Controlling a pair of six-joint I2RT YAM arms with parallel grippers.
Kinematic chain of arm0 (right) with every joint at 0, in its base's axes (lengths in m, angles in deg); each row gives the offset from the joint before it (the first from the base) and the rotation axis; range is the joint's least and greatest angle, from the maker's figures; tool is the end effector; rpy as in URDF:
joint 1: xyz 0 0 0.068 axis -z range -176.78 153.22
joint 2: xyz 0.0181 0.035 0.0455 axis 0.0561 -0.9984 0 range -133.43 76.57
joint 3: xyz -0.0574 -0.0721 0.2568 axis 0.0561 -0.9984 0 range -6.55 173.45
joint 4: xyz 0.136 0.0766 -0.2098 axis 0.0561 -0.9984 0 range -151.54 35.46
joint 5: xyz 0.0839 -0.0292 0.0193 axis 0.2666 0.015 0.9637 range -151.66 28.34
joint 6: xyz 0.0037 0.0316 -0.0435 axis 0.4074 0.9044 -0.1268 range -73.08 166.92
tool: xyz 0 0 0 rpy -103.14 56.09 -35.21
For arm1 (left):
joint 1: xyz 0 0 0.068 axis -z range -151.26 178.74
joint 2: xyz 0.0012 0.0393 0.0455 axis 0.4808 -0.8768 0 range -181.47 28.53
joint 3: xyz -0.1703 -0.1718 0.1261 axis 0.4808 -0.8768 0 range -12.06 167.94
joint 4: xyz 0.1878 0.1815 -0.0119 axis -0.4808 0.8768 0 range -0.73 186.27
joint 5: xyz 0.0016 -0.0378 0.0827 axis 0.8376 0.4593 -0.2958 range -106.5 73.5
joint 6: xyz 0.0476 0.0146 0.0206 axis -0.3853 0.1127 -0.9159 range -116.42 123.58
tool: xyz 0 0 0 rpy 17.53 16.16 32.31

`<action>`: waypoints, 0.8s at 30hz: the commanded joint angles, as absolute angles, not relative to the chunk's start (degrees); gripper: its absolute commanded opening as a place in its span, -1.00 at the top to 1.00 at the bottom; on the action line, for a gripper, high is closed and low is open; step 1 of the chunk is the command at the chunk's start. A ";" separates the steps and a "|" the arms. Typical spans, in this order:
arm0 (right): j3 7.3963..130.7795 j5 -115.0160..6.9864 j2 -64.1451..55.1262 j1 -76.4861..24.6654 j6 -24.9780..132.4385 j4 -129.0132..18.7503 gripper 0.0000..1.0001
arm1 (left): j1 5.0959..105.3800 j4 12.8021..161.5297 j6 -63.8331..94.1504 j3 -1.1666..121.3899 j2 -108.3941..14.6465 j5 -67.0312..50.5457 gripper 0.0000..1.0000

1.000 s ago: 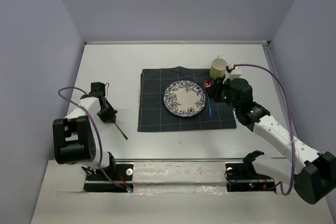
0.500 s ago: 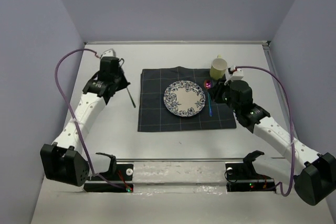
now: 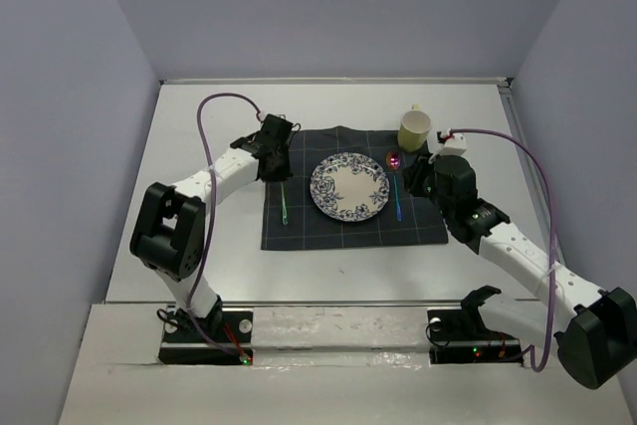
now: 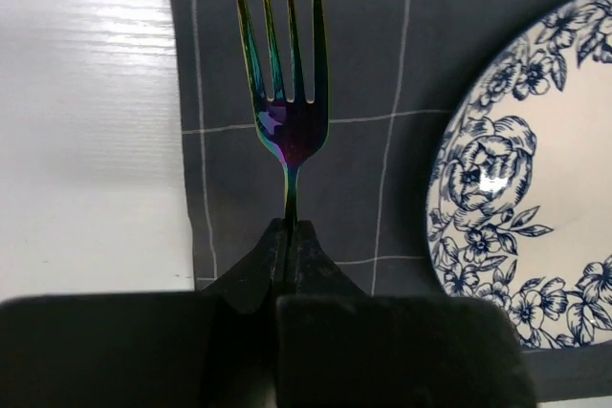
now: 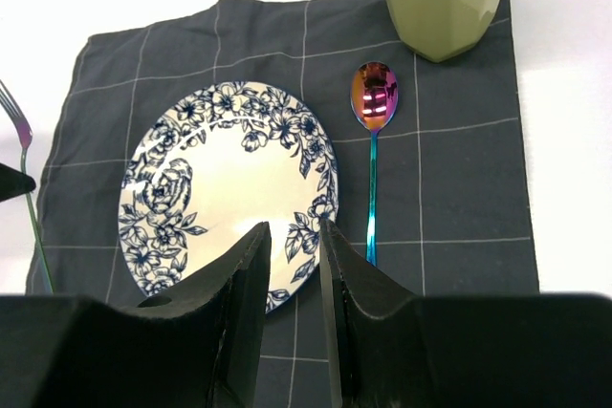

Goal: Set the dinner table for one person

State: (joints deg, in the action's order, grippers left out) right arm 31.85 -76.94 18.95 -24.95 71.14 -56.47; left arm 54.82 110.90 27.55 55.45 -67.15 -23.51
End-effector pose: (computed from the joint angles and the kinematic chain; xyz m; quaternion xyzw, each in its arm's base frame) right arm 0.2078 0.1008 0.2734 0.0470 0.8197 0.1489 0.5511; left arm 0.3261 -0.1547 0.2299 -0.0037 0.9376 -0.0931 0.3350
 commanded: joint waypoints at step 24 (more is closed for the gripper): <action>32.39 -78.79 16.98 -25.08 70.56 -53.13 0.34 | 57.13 105.97 23.79 61.24 -76.41 -22.39 1.00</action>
State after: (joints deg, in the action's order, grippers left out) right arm 31.85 -77.95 16.91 -24.95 71.12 -56.27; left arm 56.88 106.98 25.14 58.84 -75.43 -22.24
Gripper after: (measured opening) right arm 0.330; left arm 0.026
